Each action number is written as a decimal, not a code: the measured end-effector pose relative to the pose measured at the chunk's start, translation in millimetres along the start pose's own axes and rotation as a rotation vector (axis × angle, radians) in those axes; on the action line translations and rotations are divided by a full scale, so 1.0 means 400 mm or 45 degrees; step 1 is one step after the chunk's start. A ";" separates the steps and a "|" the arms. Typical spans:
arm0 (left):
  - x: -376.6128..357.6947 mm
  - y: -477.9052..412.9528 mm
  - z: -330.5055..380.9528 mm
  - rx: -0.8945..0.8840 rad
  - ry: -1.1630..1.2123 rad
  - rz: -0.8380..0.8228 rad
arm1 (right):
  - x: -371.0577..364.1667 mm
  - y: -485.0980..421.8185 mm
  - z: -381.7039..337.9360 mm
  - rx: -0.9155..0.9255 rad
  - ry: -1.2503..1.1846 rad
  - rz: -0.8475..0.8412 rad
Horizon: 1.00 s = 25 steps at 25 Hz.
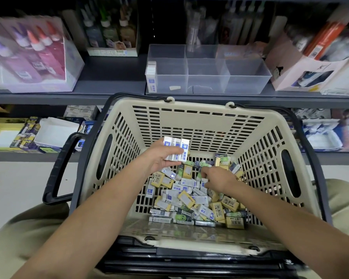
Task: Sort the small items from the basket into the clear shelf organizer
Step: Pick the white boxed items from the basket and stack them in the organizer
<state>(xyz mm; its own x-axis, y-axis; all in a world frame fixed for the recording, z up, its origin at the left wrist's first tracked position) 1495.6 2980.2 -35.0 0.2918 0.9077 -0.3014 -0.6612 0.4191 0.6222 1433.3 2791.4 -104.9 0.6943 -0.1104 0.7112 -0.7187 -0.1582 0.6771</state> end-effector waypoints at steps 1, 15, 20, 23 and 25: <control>0.000 -0.001 0.002 -0.001 0.032 0.007 | 0.006 0.003 0.000 0.034 -0.121 0.019; -0.024 0.020 0.046 -0.113 -0.318 0.008 | 0.260 0.098 -0.059 0.375 -1.382 0.242; -0.021 0.057 0.126 -0.252 -0.247 -0.006 | 0.341 0.118 -0.102 0.440 -1.295 0.371; 0.024 0.092 0.180 -0.342 -0.247 0.099 | 0.404 0.113 -0.127 0.498 -1.326 0.329; 0.061 0.113 0.216 -0.429 -0.254 0.160 | 0.460 0.103 -0.148 0.563 -1.338 0.356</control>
<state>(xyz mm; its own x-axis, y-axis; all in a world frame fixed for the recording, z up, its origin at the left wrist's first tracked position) 1532.5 3022.7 48.1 0.3008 0.9510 -0.0714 -0.8800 0.3056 0.3635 1529.2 2822.8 64.9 0.3528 -0.9184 0.1792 -0.9191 -0.3043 0.2503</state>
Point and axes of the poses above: each hand's wrist, its own y-axis away from the middle knuckle, its own x-axis out of the back of the hand, z = x × y, the point moved 2 cm from there along -y, towards the middle knuckle, and after that the axes turned 10 degrees about -z, right-handed, at the moved point
